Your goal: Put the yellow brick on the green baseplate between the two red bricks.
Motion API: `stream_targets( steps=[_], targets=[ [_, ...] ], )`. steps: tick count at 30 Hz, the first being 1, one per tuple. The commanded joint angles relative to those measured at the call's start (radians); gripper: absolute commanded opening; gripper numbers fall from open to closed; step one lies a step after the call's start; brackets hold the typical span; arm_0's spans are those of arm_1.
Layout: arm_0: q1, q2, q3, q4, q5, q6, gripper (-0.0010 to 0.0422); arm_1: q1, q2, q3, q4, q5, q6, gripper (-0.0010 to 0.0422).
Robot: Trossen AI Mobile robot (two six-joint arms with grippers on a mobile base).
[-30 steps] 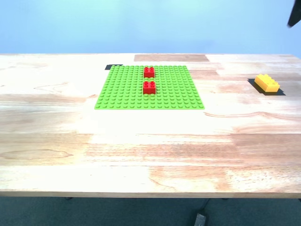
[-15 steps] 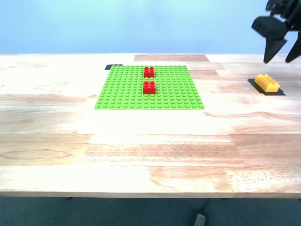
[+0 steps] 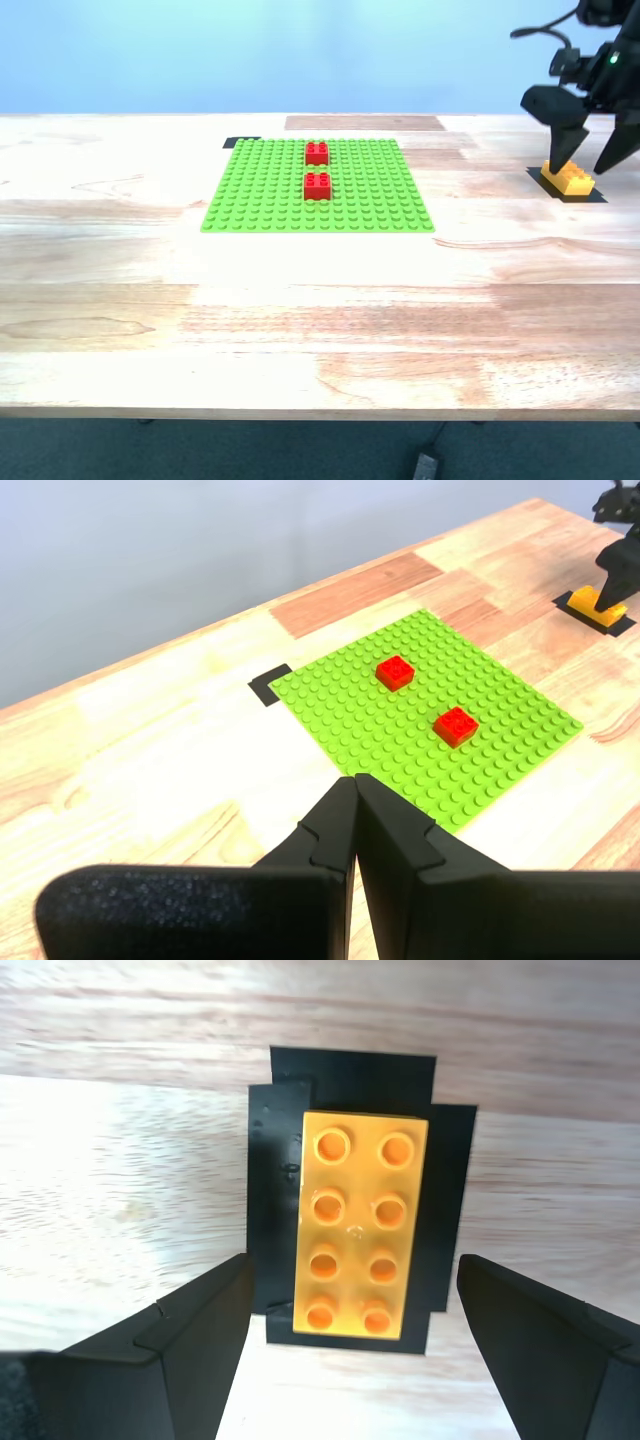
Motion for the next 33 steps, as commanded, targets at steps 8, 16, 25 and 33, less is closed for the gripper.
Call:
stream_targets(
  steps=[8, 16, 25, 33],
  targets=[
    [0.000, -0.002, -0.001, 0.001, 0.000, 0.000, 0.0000, 0.001, 0.052, -0.007, 0.049, -0.020, 0.000, 0.0236],
    [0.000, -0.008, -0.001, 0.003, 0.001, 0.000, 0.0000, 0.001, 0.040, -0.031, 0.102, -0.017, 0.019, 0.0104],
    [0.000, -0.011, 0.002, 0.015, 0.001, 0.000, 0.0000, 0.002, -0.013, -0.043, 0.118, -0.020, -0.036, 0.0013],
    [0.000, -0.011, 0.001, 0.021, 0.001, -0.001, 0.0000, 0.080, -0.195, 0.090, 0.028, -0.119, -0.234, 0.0016]
  ],
)
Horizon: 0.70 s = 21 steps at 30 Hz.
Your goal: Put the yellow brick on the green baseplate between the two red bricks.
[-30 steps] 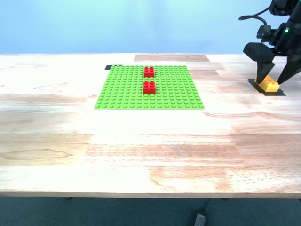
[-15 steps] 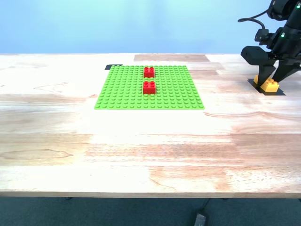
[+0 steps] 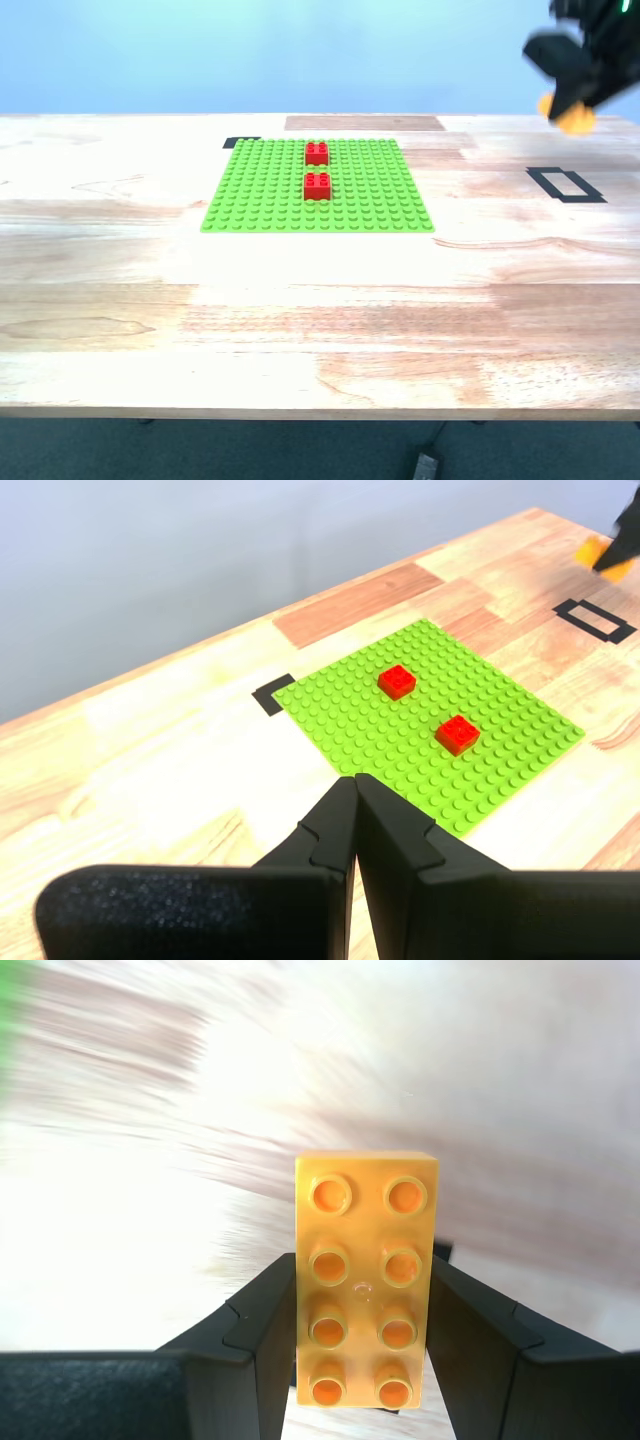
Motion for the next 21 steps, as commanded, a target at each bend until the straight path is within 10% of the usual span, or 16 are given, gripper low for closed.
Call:
stream_targets(
  steps=[1, 9, 21],
  targets=[
    [0.000, 0.000, -0.001, 0.009, 0.000, -0.001, 0.0000, 0.055, -0.057, 0.055, -0.016, -0.098, -0.073, 0.0016],
    [0.000, -0.003, -0.001, -0.001, 0.000, -0.003, 0.0000, 0.338, -0.102, 0.185, -0.096, -0.165, -0.369, 0.0016],
    [0.000, -0.018, -0.002, -0.013, 0.001, -0.002, 0.0000, 0.674, 0.171, 0.397, -0.157, -0.006, -0.526, 0.0016]
  ],
)
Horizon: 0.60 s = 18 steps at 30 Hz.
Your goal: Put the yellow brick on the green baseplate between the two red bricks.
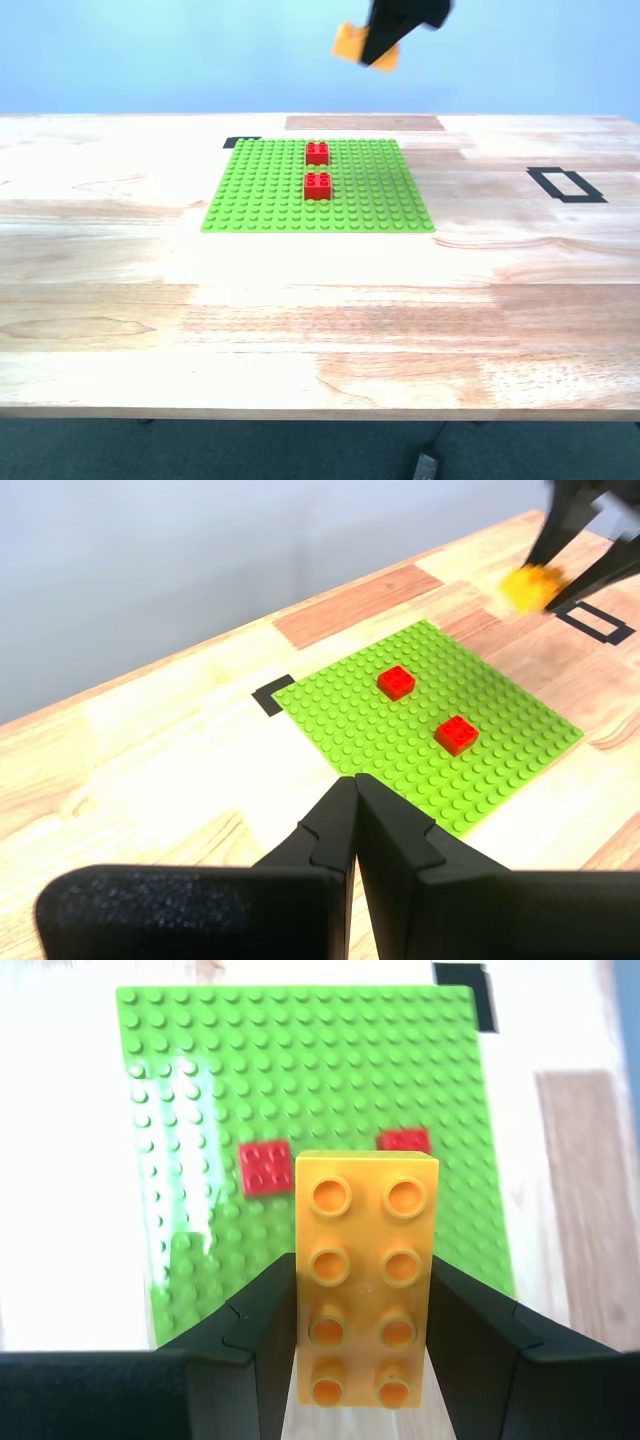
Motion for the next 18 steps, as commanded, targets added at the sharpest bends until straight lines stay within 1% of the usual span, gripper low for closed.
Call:
stream_targets(
  steps=[1, 9, 12, 18],
  targets=[
    [0.000, -0.001, 0.000, -0.002, 0.000, 0.000, 0.0000, 0.021, 0.090, 0.068, -0.006, 0.000, -0.001, 0.0016],
    [0.000, -0.001, 0.000, -0.002, 0.000, 0.002, 0.0000, 0.025, 0.314, 0.240, -0.080, 0.003, -0.048, 0.0016],
    [0.000, -0.001, 0.000, -0.002, 0.000, 0.002, 0.0000, 0.025, 0.378, 0.278, -0.084, 0.003, -0.059, 0.0016],
    [0.000, -0.001, 0.000, -0.002, 0.000, 0.002, 0.0000, 0.025, 0.467, 0.313, -0.084, 0.051, -0.071, 0.0016]
  ],
)
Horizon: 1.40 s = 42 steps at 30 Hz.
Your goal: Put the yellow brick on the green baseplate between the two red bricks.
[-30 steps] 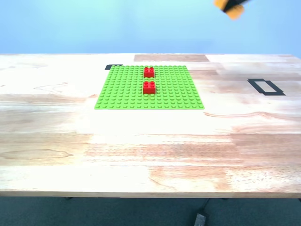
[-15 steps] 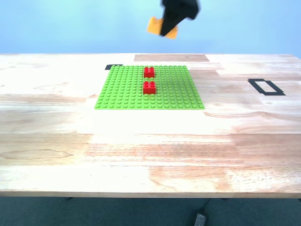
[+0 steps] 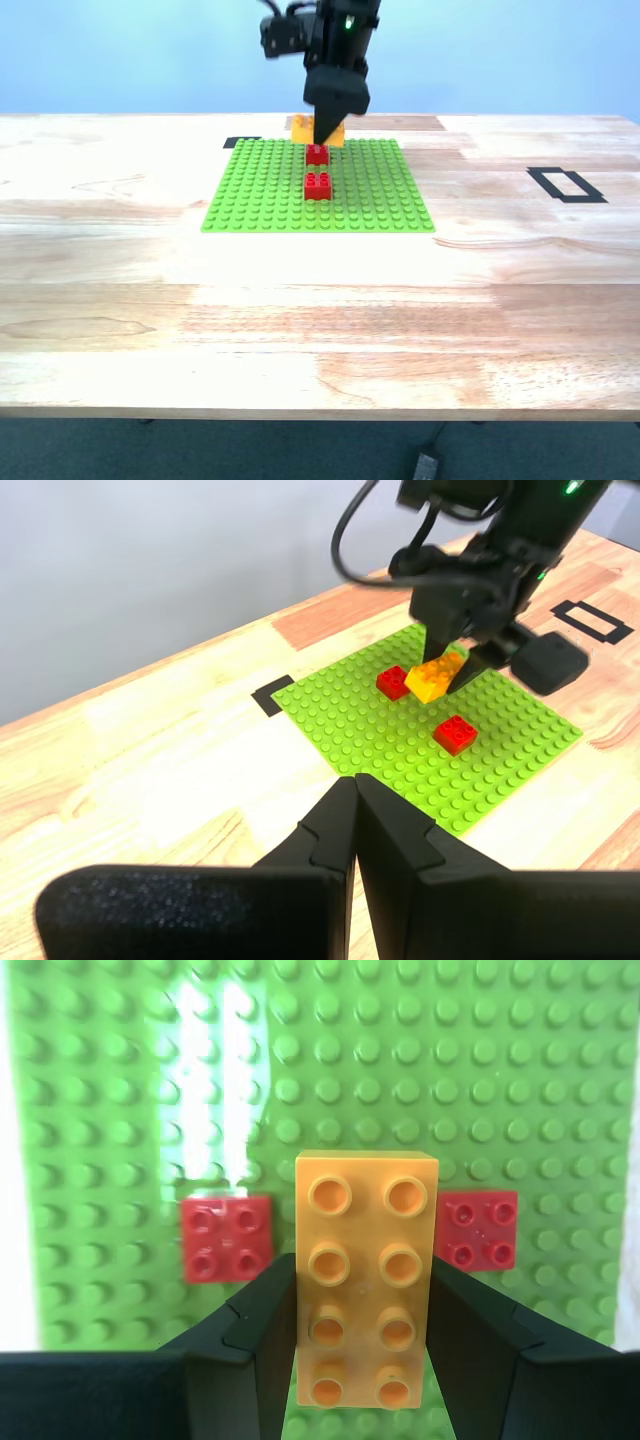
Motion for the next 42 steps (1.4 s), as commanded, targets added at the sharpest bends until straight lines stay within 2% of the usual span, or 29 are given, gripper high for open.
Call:
stream_targets(
  steps=[1, 34, 38, 42],
  targets=[
    [0.000, 0.000, 0.000, 0.000, 0.000, 0.000, 0.0000, -0.003, 0.035, 0.002, -0.002, 0.015, -0.003, 0.0016],
    [0.000, 0.000, 0.000, 0.000, 0.000, 0.001, 0.0000, 0.014, 0.039, -0.106, 0.177, 0.011, 0.009, 0.0017],
    [0.000, 0.000, 0.000, 0.000, 0.000, 0.001, 0.0000, 0.013, 0.039, -0.106, 0.170, 0.029, 0.011, 0.0037],
    [0.000, 0.000, 0.000, 0.000, 0.000, 0.002, 0.0000, 0.013, 0.038, -0.117, 0.168, 0.046, 0.013, 0.0082]
  ],
)
